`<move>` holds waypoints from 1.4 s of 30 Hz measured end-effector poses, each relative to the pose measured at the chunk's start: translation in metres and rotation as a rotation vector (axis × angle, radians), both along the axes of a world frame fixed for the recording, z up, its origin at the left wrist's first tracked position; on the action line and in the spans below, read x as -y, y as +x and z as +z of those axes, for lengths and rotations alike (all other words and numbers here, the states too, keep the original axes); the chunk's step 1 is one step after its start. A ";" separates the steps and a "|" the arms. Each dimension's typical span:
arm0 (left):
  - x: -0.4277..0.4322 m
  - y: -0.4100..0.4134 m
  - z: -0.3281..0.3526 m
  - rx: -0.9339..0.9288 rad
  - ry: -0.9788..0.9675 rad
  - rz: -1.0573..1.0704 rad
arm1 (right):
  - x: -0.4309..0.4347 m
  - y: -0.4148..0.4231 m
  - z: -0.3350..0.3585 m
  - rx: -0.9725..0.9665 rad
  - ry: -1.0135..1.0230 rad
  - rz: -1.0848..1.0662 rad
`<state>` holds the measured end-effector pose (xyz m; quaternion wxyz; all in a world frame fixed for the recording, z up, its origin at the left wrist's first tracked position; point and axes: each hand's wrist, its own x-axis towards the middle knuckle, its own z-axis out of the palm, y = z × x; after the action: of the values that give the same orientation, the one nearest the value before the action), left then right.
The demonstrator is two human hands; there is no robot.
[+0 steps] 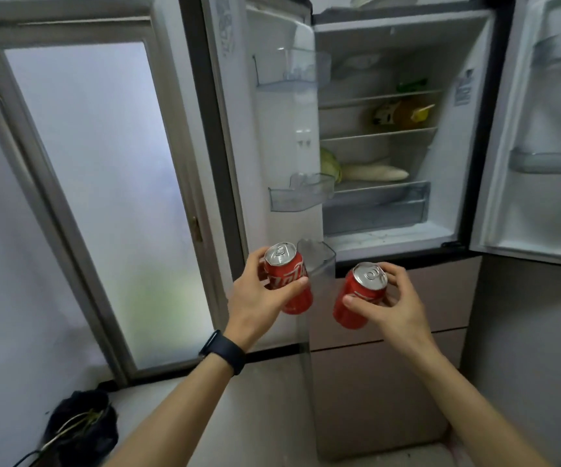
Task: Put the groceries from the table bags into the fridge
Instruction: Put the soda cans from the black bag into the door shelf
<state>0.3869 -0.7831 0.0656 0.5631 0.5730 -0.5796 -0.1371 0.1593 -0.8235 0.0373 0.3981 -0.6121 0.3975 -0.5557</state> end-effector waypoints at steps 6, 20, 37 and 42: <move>0.084 -0.003 0.007 -0.002 -0.014 0.090 | 0.090 0.009 0.013 -0.002 -0.050 0.047; 0.204 -0.026 -0.034 0.225 0.297 0.546 | 0.267 0.048 -0.003 -0.331 -0.119 0.306; 0.229 -0.031 -0.016 0.766 0.768 0.713 | 0.334 0.088 0.003 -1.070 -0.521 0.544; 0.229 -0.031 -0.016 0.828 0.808 0.769 | 0.331 0.097 0.002 -1.068 -0.533 0.582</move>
<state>0.3562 -1.0120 0.0499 0.0466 0.9075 -0.4061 0.0971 0.2568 -1.1540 0.0389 0.1152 -0.9633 0.2076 -0.1249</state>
